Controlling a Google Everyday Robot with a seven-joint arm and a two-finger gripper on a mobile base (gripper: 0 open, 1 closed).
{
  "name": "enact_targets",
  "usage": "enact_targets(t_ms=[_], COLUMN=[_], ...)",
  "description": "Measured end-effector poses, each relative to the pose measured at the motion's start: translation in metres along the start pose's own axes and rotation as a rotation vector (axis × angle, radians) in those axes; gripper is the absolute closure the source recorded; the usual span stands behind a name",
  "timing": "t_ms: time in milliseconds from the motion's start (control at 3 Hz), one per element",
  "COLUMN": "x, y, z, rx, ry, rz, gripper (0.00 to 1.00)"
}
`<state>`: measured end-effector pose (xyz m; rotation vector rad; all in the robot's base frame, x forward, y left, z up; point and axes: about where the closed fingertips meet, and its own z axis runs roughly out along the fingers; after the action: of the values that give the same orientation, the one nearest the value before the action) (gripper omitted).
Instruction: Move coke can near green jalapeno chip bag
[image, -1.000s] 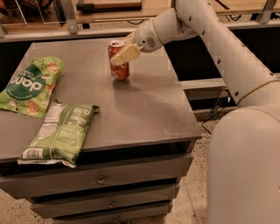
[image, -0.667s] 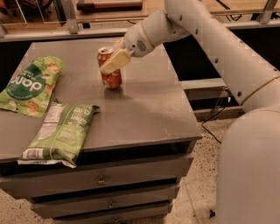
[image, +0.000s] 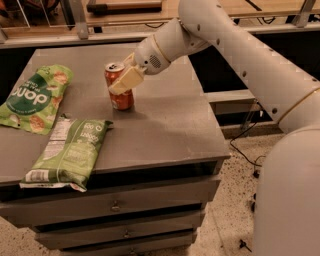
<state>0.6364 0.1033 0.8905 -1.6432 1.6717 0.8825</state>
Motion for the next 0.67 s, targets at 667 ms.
enact_targets(t_ms=[667], x=[-0.0041], y=[0.0045], z=[0.0049], rx=[-0.045], ry=[-0.033], rz=[-0.045], gripper=[0.5])
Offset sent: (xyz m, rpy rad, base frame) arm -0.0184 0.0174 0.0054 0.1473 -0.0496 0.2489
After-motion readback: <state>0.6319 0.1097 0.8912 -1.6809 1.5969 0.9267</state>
